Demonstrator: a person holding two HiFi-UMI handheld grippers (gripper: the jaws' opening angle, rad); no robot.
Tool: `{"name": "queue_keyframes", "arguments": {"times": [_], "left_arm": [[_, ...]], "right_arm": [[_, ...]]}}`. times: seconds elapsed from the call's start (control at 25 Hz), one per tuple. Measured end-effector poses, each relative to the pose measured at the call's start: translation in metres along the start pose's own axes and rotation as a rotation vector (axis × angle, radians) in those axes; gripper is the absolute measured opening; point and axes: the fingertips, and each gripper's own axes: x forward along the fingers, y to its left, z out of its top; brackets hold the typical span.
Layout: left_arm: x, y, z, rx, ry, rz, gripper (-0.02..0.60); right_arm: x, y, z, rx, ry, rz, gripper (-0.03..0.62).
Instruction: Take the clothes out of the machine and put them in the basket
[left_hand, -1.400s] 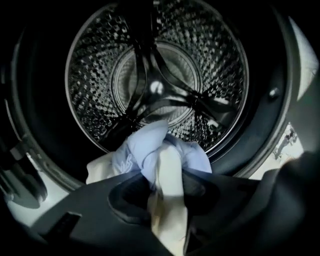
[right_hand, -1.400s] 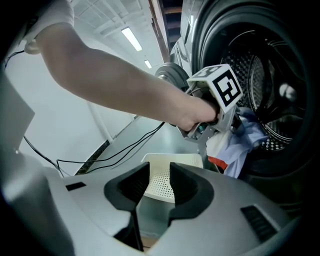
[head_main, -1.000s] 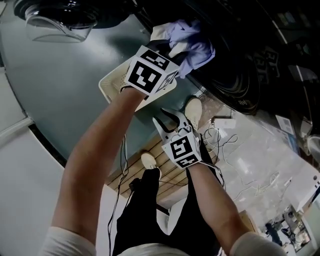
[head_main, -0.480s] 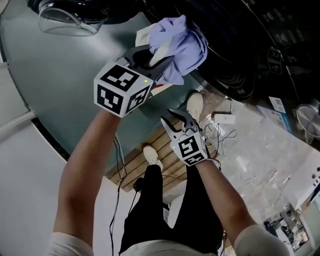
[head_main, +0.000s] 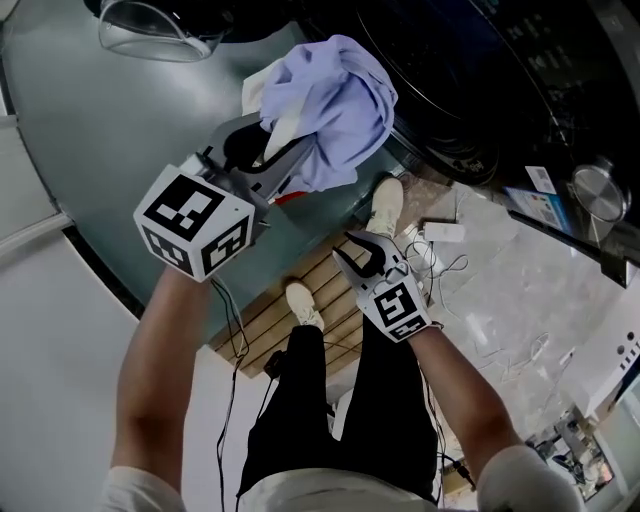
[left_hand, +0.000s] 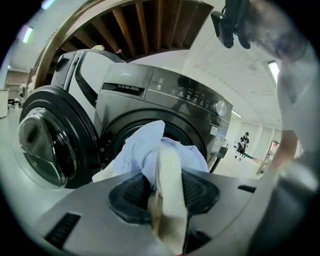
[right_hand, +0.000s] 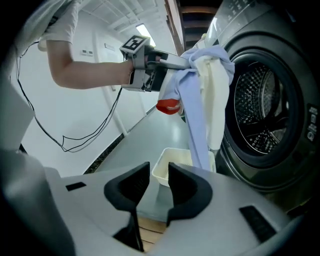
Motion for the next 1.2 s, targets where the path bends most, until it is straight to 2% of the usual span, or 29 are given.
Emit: {"name": "queue_keyframes", "arguments": {"times": [0.28, 0.6, 1.04, 1.2], "left_arm": [[-0.053, 0.000, 0.001, 0.019, -0.010, 0.039, 0.135], [-0.089, 0.019, -0.036, 0.022, 0.047, 0.122, 0.137], [-0.071, 0.048, -0.096, -0.009, 0.116, 0.168, 0.137], [-0.052, 0.063, -0.123, 0.016, 0.173, 0.167, 0.138]], "right_arm": [[-0.001, 0.015, 0.012, 0.001, 0.005, 0.017, 0.121], [0.012, 0.031, 0.024, 0.000, 0.006, 0.049, 0.121], [0.024, 0.030, 0.030, -0.022, 0.019, 0.085, 0.121], [0.032, 0.027, 0.030, -0.008, 0.024, 0.090, 0.121]]}}
